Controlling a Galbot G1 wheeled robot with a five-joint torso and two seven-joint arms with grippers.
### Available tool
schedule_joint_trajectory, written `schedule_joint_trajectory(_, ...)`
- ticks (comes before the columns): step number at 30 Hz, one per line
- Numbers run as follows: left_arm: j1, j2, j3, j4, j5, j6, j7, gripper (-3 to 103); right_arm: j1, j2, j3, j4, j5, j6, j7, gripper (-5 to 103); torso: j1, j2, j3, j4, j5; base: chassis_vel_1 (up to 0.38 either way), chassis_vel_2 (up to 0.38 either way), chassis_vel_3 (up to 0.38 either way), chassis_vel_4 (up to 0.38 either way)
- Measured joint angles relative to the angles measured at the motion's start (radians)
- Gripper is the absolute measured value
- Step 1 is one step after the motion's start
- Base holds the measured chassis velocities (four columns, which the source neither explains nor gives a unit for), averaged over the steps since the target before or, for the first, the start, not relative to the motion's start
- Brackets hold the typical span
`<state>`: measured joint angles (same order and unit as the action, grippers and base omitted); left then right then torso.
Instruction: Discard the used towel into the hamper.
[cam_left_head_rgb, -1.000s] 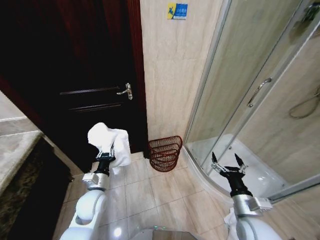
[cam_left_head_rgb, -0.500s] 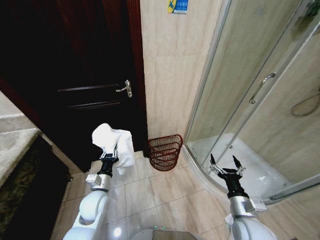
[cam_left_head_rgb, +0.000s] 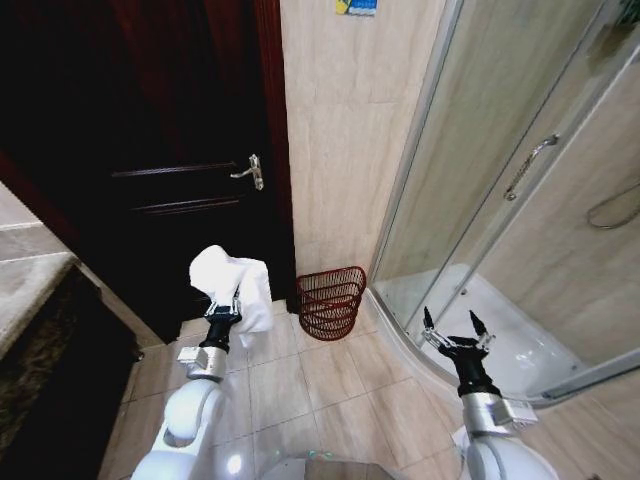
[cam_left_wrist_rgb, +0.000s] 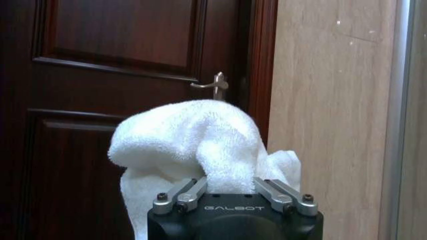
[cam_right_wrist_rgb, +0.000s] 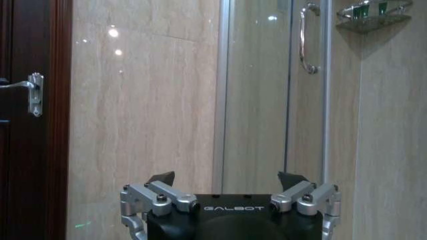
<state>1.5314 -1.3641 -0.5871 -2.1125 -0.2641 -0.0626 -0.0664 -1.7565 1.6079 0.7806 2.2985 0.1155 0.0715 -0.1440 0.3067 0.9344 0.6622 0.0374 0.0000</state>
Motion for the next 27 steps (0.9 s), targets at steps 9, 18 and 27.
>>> schedule_joint_trajectory(9,0.007,0.01,-0.002,0.001,-0.014,-0.001,0.011,15,-0.002,0.001,-0.003,0.006,-0.002,0.007,0.003,100,-0.018,-0.041,-0.022,0.0,0.0,0.0,0.0,0.0,0.0)
schedule_joint_trajectory(18,-0.001,0.022,-0.007,0.012,-0.037,-0.001,0.019,15,0.005,0.001,-0.003,0.001,-0.007,0.007,0.006,100,-0.038,-0.084,-0.046,0.0,-0.0001,0.0,0.0,0.0,0.0)
schedule_joint_trajectory(27,0.0,0.022,-0.011,0.019,-0.039,-0.008,0.026,15,0.01,0.0,-0.006,-0.004,-0.017,-0.002,0.004,100,-0.055,-0.124,-0.069,0.0,-0.0001,0.0,0.0,0.0,0.0)
